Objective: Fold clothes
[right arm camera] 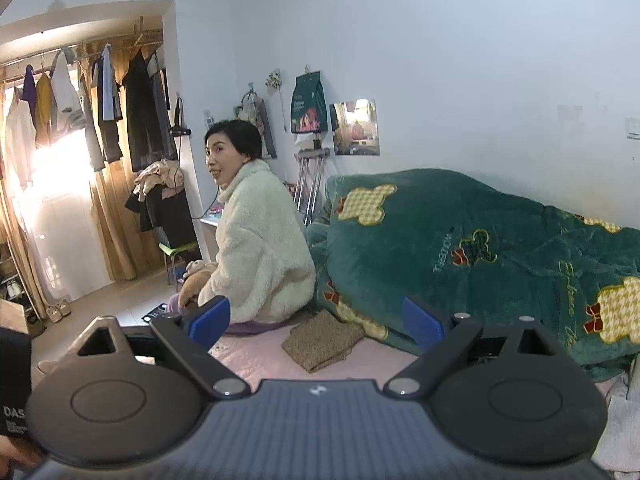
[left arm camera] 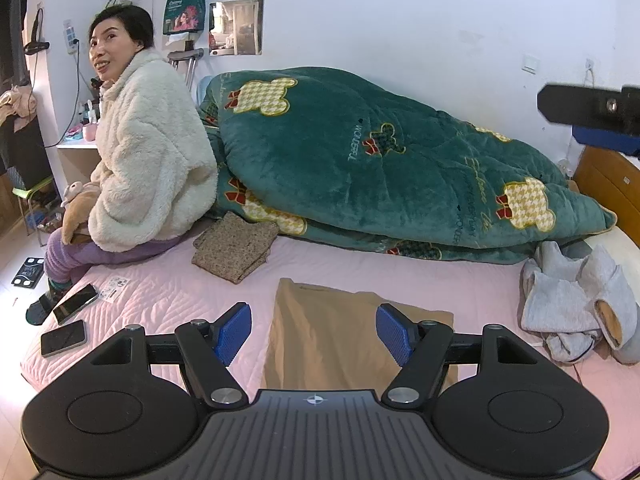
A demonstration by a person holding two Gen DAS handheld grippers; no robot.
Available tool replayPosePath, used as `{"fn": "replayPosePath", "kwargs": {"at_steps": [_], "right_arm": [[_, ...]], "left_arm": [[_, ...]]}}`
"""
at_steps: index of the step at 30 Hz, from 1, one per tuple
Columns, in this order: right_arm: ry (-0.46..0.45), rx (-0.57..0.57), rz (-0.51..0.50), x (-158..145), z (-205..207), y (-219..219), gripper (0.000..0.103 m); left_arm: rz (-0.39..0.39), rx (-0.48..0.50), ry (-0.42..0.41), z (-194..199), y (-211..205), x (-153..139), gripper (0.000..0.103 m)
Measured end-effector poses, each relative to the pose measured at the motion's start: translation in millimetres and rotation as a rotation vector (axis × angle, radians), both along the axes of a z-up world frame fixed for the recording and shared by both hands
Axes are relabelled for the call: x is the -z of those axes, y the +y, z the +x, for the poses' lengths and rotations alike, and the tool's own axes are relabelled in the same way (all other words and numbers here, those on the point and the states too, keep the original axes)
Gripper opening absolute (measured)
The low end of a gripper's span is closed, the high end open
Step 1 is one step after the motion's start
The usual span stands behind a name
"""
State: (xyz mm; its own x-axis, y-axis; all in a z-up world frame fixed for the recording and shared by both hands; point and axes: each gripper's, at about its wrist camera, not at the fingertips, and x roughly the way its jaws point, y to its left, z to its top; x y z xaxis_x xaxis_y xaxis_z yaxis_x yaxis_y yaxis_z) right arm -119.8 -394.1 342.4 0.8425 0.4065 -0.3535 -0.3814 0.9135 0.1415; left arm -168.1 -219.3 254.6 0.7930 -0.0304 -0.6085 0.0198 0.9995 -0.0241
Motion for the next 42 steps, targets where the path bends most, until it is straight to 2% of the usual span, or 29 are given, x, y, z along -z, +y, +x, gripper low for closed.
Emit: {"fn": "replayPosePath", "kwargs": {"at_steps": [4, 9, 12, 24, 29, 32, 38, 42], "right_arm": [[0.034, 0.005, -0.048, 9.7, -4.0, -8.3, 0.094], [0.098, 0.076, -0.064, 27.0, -6.4, -35.2, 0.094], [0.086, 0.087, -0.052, 25.4, -4.4, -37.4, 0.094], [-0.012, -0.007, -0.027, 2.0, 8.9, -1.2, 0.094], [-0.085, -0.042, 0.063, -17.0, 8.2, 4.6, 0.094], [-0.109, -0.067, 0.056, -25.6, 9.6, 14.2, 0.096], [-0.052, -0.073, 0.003, -8.8, 16.2, 16.7, 0.097], [-0.087, -0.080, 0.020, -10.5, 8.9, 7.2, 0.099]], "left_arm": [[0.009, -0.001, -0.001, 0.7, 1.5, -2.6, 0.070], [0.009, -0.003, 0.005, 1.8, 4.1, -2.1, 0.070], [0.012, 0.005, 0.007, 3.5, 2.7, -1.5, 0.070], [0.013, -0.005, -0.005, 3.2, 5.6, -3.9, 0.070], [0.014, -0.011, -0.005, 4.1, 7.6, -3.5, 0.070], [0.016, -0.007, -0.007, 5.0, 7.0, -3.6, 0.070], [0.016, -0.010, -0.003, 5.6, 5.6, -1.5, 0.070], [0.020, -0.014, 0.001, 7.8, 3.2, -0.8, 0.070]]}}
